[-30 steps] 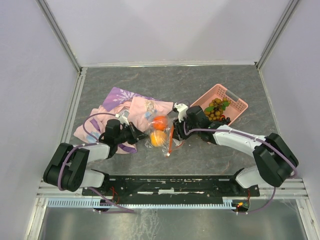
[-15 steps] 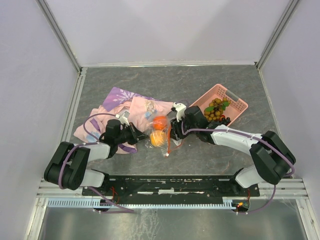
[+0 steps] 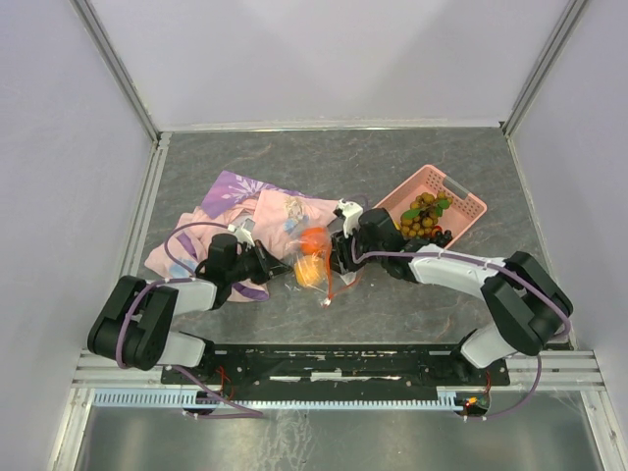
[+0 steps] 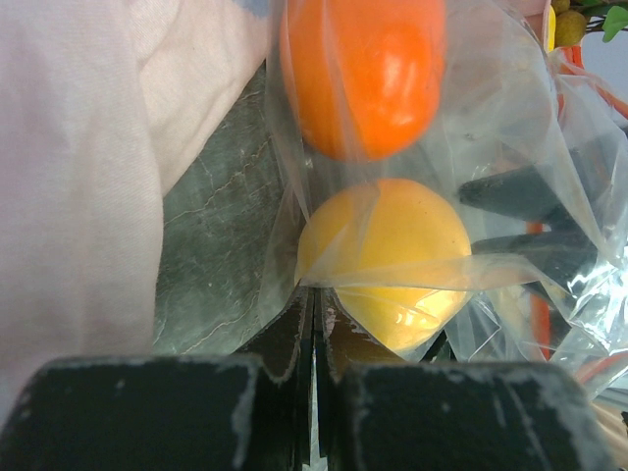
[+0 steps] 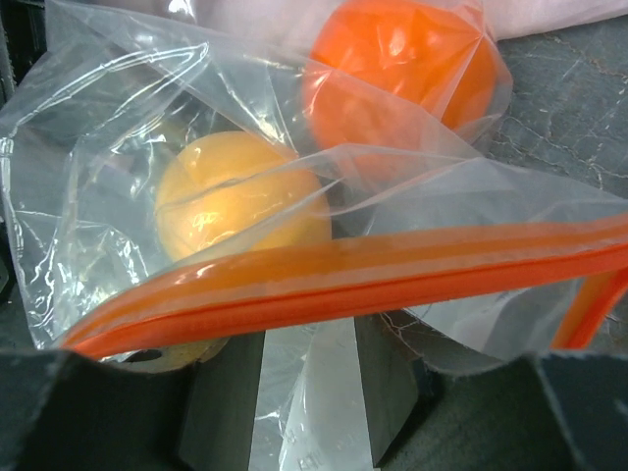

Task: Open the zip-top bag and remove the fake food
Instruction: Pick up the fake fruit from the zipper food storage bag.

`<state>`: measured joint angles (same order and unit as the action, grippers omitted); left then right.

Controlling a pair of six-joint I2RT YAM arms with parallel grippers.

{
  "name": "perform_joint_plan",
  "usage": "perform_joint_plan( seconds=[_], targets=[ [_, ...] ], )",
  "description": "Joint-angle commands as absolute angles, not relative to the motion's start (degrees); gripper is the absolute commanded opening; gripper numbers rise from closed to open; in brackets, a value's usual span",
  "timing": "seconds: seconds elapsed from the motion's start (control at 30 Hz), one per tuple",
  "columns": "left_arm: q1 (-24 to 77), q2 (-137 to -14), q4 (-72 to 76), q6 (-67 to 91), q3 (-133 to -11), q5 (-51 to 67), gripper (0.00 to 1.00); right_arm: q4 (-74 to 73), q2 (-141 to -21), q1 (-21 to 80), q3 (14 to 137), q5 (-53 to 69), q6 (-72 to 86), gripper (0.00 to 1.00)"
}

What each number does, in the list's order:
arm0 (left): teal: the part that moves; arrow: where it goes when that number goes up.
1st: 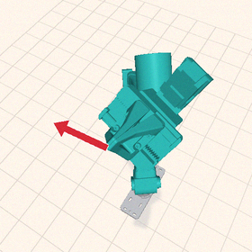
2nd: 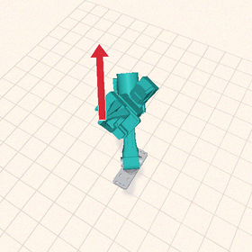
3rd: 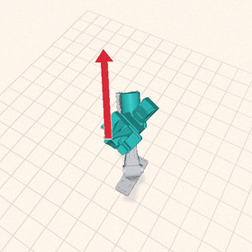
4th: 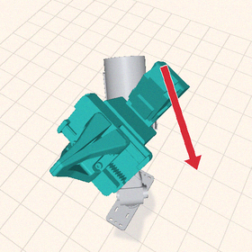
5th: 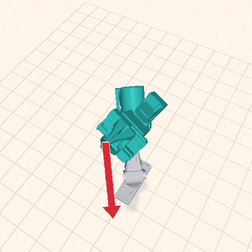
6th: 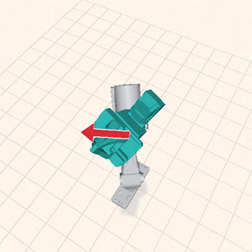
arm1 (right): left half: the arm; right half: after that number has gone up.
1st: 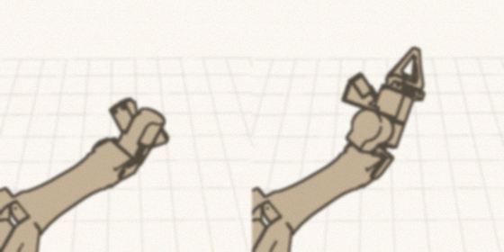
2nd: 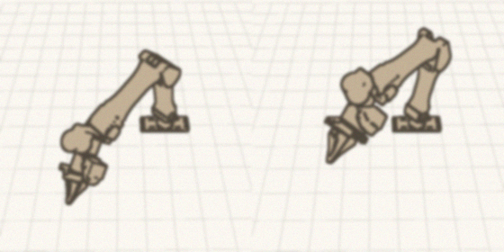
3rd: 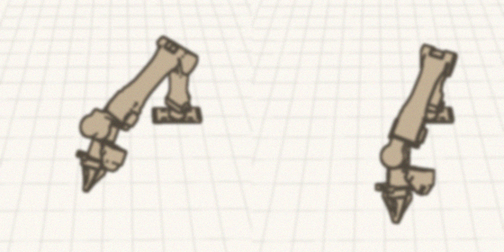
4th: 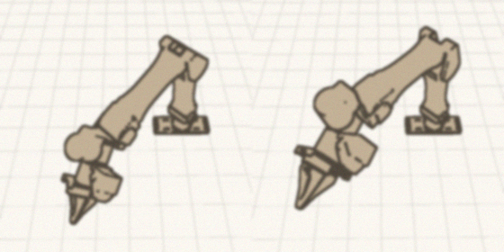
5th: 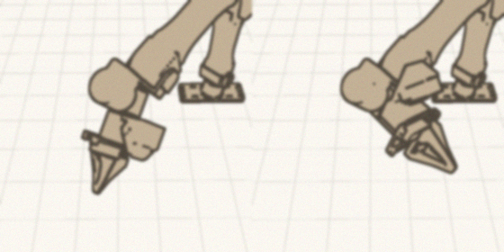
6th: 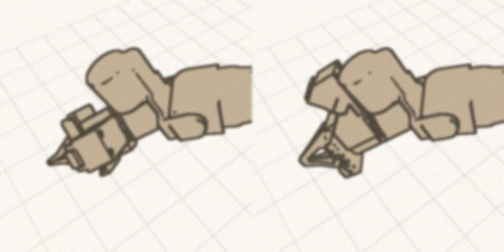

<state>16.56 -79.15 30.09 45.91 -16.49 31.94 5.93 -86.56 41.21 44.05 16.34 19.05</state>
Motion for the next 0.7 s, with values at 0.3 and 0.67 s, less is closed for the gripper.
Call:
perform_joint_plan(
  seconds=[0.3,0.67],
  targets=[
    [16.5,-80.3,30.9,42.9,-18.5,33.3,0.03,13.7,-89.3,43.1,46.5,18.9,22.1,0.55],
    [16.4,-80.1,30.9,43.0,-18.5,33.6,0.03,14.2,-91.0,45.1,46.9,19.8,22.5,0.71]
  ],
)
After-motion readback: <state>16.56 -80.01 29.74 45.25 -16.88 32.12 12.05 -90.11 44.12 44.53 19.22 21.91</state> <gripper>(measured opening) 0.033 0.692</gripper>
